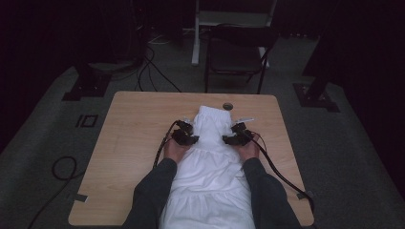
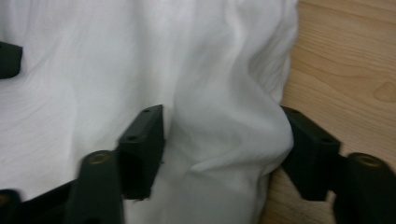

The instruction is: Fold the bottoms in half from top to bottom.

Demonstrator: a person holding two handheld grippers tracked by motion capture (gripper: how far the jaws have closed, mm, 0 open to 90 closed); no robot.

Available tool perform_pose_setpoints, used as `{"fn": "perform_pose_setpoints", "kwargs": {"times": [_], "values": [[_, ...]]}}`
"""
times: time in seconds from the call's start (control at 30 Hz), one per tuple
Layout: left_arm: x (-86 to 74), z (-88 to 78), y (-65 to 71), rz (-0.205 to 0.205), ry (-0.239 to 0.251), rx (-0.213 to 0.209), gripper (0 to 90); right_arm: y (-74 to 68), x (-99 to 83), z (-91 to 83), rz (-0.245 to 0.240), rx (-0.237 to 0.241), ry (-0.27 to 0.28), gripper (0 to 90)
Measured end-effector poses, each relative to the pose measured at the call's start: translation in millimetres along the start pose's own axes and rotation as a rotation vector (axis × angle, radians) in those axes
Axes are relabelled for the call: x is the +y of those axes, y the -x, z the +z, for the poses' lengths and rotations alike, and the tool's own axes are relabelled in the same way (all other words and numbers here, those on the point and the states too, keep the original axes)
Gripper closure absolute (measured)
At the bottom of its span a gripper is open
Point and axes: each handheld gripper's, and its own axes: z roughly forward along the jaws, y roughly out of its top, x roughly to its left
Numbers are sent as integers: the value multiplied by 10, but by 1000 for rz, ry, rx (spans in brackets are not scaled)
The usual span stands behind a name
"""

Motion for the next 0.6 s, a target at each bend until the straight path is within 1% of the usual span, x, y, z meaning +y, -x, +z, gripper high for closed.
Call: {"fn": "perform_pose_setpoints", "kwargs": {"times": [0.07,0.17,0.2,0.23,0.27,0.3,0.33,0.37,0.4,0.43,0.47,0.53,0.6], "values": [[-3,2,-4,-16,-2,-19,778,-47,-5,-7,-29,-15,-2,459],[-2,2,-2,-30,-7,-30,833,-73,8,-21,-32,11,-9,662],[-2,1,-8,-36,-8,-40,840,-76,17,-23,-34,31,-15,763],[-2,2,-22,-51,-10,-55,844,-70,26,-22,-21,54,-23,817],[-3,-1,-46,-64,-12,-69,848,-54,36,-19,-4,76,-31,839],[-1,-2,-67,-79,-11,-83,852,-29,47,-16,0,90,-37,847],[5,-9,-85,-84,-9,-89,854,4,59,-12,13,104,-43,849],[27,-33,-112,-85,1,-85,855,35,68,-13,32,116,-44,851],[74,-77,-147,-82,18,-87,856,85,92,-32,63,138,-33,851],[114,-115,-170,-83,35,-91,857,139,143,-81,64,162,0,851],[163,-153,-181,-86,49,-92,857,162,190,-123,55,168,21,851],[285,-238,-187,-70,78,-79,858,176,313,-214,40,164,50,851],[419,-329,-197,-60,103,-63,858,179,458,-297,18,143,75,851]]}}
